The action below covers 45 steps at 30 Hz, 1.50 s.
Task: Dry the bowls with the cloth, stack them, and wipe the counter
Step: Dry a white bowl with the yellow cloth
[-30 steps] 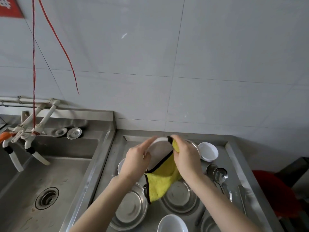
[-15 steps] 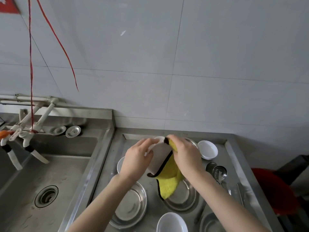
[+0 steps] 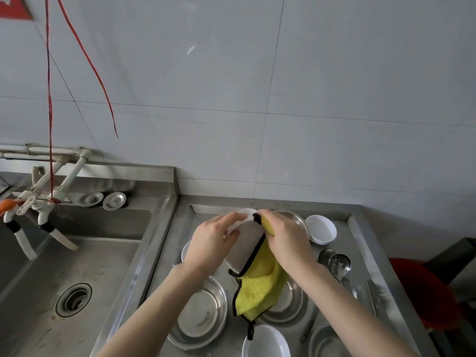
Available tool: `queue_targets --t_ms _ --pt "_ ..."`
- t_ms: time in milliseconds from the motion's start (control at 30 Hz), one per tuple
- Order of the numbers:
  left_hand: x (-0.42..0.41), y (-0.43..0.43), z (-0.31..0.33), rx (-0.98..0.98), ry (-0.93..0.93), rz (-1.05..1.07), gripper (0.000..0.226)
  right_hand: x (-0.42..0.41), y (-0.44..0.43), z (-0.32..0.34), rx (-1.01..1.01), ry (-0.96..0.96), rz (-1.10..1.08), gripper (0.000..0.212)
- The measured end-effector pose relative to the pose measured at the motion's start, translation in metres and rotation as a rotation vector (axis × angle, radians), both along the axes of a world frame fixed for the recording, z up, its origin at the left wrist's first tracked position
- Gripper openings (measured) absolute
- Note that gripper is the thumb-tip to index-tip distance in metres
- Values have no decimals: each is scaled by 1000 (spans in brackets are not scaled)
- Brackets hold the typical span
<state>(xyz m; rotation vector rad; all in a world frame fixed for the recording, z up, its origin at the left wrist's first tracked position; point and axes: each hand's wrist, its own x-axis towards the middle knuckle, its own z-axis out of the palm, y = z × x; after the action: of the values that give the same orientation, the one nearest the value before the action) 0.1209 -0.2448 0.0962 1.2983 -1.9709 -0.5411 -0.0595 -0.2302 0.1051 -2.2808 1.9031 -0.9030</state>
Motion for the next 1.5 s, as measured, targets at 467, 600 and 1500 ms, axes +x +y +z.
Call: queue_targets --t_ms 467,600,1500 --pt "-3 -1 5 25 142 67 40 -4 3 3 -51 -125 -93 44" --pt "-1 -10 9 -71 -20 -43 40 -3 -1 1 -63 71 -34 50" --pt "-2 -5 13 -52 20 -45 47 -7 -2 7 -30 -19 -44 45"
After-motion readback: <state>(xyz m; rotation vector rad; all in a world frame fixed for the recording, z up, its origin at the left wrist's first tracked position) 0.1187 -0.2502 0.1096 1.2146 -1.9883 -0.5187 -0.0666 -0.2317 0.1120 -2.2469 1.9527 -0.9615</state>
